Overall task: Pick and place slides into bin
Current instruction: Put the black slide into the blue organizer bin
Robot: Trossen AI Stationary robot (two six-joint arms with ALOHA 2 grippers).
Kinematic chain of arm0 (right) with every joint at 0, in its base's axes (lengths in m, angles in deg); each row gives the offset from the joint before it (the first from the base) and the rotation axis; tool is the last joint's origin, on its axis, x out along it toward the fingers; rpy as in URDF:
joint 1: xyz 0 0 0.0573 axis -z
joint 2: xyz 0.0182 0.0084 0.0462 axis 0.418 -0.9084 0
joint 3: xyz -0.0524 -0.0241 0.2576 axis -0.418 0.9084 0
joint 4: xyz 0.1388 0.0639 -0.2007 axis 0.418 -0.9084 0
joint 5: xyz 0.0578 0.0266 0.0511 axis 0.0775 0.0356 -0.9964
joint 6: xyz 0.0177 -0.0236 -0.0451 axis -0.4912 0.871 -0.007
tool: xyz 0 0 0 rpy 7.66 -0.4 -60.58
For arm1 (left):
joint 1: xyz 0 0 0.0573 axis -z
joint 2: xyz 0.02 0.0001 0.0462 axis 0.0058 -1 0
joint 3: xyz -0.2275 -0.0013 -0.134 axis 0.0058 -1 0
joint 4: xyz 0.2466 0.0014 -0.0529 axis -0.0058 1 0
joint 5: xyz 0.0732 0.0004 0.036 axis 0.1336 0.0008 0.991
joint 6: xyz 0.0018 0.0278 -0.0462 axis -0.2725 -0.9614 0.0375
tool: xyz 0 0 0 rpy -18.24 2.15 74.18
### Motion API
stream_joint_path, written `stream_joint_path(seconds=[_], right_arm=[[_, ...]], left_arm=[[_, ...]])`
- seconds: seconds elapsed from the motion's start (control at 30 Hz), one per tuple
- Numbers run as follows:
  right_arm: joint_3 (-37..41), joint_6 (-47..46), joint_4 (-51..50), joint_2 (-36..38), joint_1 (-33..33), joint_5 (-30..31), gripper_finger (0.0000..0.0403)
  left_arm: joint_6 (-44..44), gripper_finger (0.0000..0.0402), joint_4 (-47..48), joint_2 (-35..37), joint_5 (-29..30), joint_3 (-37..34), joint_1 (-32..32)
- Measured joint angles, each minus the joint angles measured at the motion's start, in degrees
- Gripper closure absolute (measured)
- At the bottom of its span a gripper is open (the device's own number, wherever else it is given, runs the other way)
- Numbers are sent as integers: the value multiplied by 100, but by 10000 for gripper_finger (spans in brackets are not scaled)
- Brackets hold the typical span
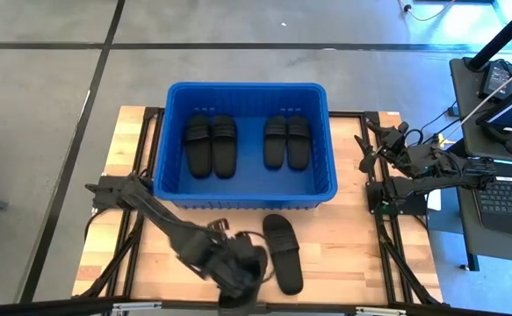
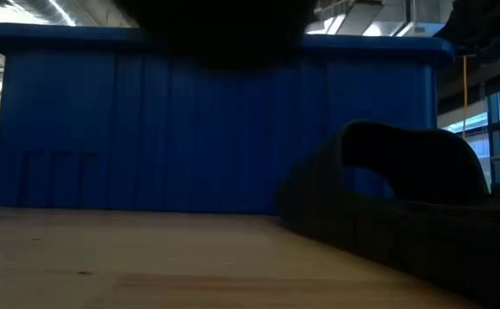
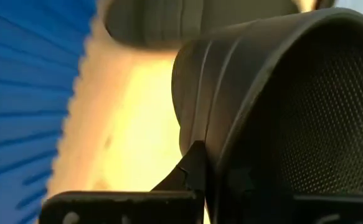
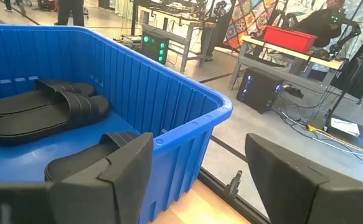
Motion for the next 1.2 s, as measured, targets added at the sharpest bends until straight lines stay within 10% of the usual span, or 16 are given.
stream_joint_path(seconds=[0.53, 0.9, 1.2], right_arm=[[2, 2, -1, -2, 0, -7, 147], [0, 4, 0, -4, 0, -7, 147], [2, 5, 0, -4, 0, -7, 147]], left_arm=[[-2612, 396, 291, 1889, 5358, 2, -508], [-4067, 396, 264, 1928, 5435, -532, -2255], [-3498, 395, 269, 2984, 5147, -2270, -2838]])
